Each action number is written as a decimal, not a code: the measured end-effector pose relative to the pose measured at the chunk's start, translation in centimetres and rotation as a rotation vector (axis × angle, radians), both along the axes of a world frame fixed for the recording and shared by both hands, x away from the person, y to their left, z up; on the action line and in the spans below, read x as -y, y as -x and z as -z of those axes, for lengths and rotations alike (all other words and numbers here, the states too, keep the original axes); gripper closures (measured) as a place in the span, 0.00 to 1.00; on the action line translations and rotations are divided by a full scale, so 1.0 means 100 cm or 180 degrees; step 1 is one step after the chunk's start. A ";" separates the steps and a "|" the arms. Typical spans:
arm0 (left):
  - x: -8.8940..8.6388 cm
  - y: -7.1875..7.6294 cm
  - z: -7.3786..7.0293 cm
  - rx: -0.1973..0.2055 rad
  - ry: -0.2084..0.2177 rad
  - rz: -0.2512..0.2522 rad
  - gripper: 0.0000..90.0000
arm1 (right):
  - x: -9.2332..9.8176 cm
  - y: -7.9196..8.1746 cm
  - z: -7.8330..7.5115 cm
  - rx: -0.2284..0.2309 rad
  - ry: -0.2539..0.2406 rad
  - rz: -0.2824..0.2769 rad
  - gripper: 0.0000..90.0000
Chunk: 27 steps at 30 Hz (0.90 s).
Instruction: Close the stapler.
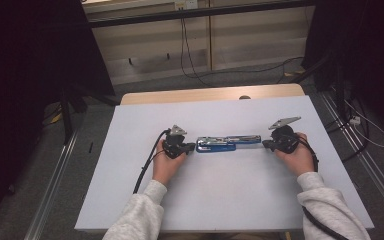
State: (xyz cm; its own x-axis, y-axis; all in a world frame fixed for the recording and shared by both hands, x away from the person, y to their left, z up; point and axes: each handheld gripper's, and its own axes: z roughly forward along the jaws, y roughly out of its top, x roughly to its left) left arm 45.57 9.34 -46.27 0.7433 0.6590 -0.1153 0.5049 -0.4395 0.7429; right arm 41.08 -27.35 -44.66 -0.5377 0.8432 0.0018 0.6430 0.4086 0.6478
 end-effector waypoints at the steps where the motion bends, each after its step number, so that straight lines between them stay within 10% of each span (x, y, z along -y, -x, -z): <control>1: 0.000 0.000 0.000 0.0011 -0.0008 0.0005 1.00 | -0.001 0.000 0.000 -0.0006 0.0007 -0.0004 1.00; 27: 0.004 -0.003 0.001 0.0052 -0.0020 0.0048 1.00 | -0.005 -0.003 0.000 -0.0013 -0.0010 -0.0096 1.00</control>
State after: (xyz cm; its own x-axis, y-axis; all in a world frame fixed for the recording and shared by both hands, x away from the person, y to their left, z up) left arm 45.91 8.98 -46.39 0.7548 0.6484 -0.0990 0.4860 -0.4515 0.7483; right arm 41.36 -26.81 -44.66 -0.5628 0.8265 0.0066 0.6330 0.4259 0.6464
